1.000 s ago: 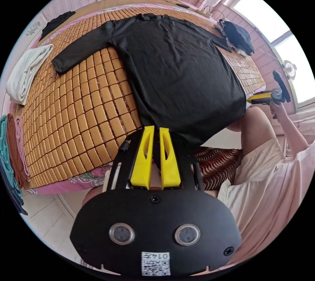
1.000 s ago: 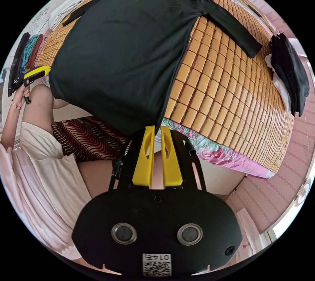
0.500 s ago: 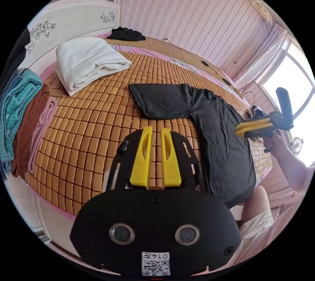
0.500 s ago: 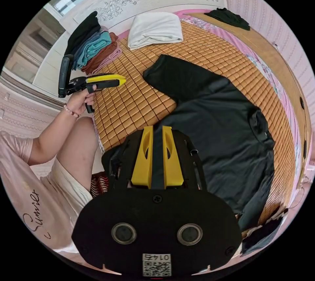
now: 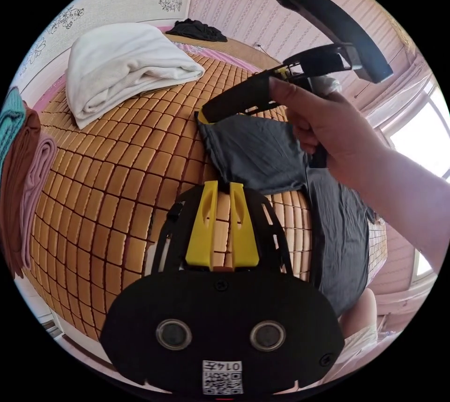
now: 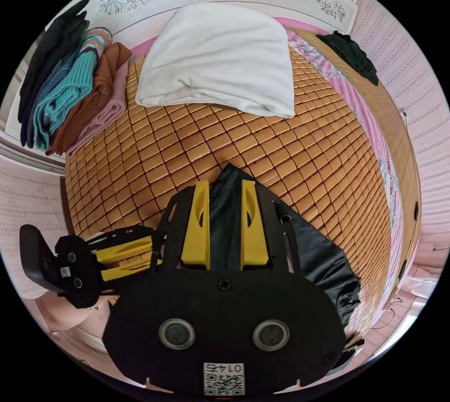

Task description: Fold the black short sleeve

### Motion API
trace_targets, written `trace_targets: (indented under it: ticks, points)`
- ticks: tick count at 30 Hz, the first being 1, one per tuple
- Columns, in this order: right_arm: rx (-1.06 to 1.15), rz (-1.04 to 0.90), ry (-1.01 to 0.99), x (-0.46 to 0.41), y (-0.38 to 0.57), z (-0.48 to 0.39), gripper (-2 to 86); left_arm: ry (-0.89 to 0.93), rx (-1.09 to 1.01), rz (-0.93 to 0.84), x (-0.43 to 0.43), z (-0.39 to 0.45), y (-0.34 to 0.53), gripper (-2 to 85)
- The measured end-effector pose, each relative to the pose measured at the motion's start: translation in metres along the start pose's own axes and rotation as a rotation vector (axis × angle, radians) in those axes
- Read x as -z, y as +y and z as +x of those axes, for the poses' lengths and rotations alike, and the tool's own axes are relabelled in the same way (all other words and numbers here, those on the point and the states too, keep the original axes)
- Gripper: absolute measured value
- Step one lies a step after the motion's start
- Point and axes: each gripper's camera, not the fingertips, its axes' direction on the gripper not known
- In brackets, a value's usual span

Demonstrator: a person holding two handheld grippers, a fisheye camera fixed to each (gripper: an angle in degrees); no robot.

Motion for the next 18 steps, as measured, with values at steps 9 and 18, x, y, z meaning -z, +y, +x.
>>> trace_targets:
  ticks: [9,18]
  points:
    - [-0.03,0.086,-0.029,0.017,0.047,0.028,-0.4,-0.018,-0.04,0.032,-0.003,0.009,0.003,-0.9]
    - [-0.332,0.555,-0.196,0.137,0.273,0.128,0.5,0.273,-0.319,0.302,0.045,0.116,0.003,-0.8]
